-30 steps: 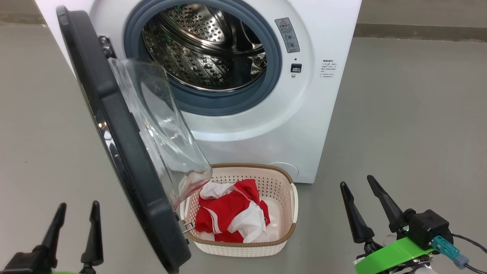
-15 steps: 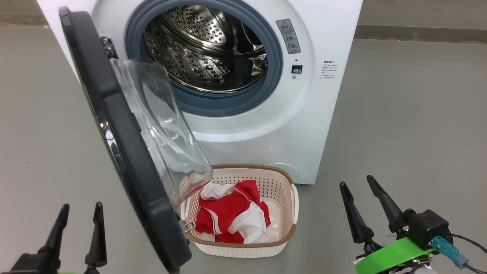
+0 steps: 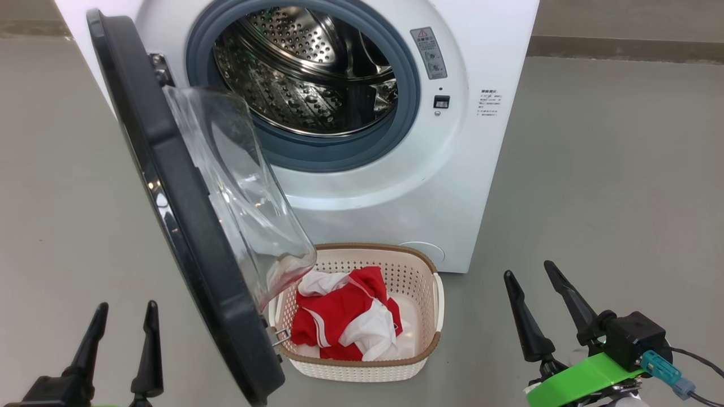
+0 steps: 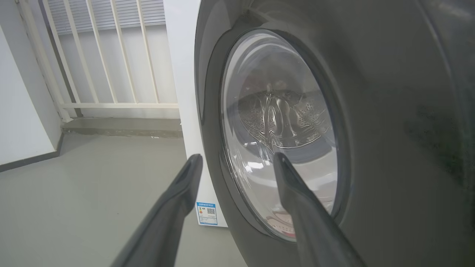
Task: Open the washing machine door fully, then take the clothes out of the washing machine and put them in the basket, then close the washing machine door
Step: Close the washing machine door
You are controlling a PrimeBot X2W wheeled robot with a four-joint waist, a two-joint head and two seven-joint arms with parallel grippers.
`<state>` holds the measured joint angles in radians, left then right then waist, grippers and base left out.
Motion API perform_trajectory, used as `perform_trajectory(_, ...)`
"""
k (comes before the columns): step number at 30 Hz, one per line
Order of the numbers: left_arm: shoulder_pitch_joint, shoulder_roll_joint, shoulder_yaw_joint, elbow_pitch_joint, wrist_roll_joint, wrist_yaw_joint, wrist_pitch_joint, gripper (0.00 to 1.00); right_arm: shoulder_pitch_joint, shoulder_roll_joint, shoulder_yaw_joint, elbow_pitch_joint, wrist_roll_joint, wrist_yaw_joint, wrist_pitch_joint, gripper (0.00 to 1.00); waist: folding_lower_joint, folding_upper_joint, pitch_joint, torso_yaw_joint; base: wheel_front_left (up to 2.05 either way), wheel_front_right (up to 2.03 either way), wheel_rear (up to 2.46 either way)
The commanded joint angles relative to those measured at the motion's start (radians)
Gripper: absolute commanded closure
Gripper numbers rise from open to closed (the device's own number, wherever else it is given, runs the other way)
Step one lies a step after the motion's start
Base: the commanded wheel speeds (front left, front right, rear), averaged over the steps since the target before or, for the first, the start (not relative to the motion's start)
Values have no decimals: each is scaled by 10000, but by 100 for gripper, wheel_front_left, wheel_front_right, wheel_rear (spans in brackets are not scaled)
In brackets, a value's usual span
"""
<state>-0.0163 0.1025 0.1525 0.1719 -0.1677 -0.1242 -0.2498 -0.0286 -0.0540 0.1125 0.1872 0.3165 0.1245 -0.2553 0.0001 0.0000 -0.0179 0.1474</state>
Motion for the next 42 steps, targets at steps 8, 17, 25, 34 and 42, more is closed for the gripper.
perform_trajectory(8,-75,179,-83,-311,-306,-64,-120,100,-397,-87,317,-244,77,62,-65,0,-1,0,-13,63,0,0,0)
perform_trajectory(17,-1079,-73,108,-498,-5045,-64,304,100,-326,-107,465,-104,200,62,-65,0,-1,0,-160,90,0,0,0)
perform_trajectory(25,-1729,-323,1074,-1338,-10389,187,2783,100,-276,-155,547,-47,286,62,-65,0,-1,0,-215,-2,0,0,0)
perform_trajectory(34,-1767,-412,1277,-2579,-13206,2240,5073,100,-243,-195,576,-30,273,62,-65,0,-1,0,-159,-89,0,0,0)
perform_trajectory(42,-1681,-449,814,-3259,-13580,2946,5572,100,-264,-204,647,-32,256,62,-65,0,-1,0,-31,-185,0,0,0)
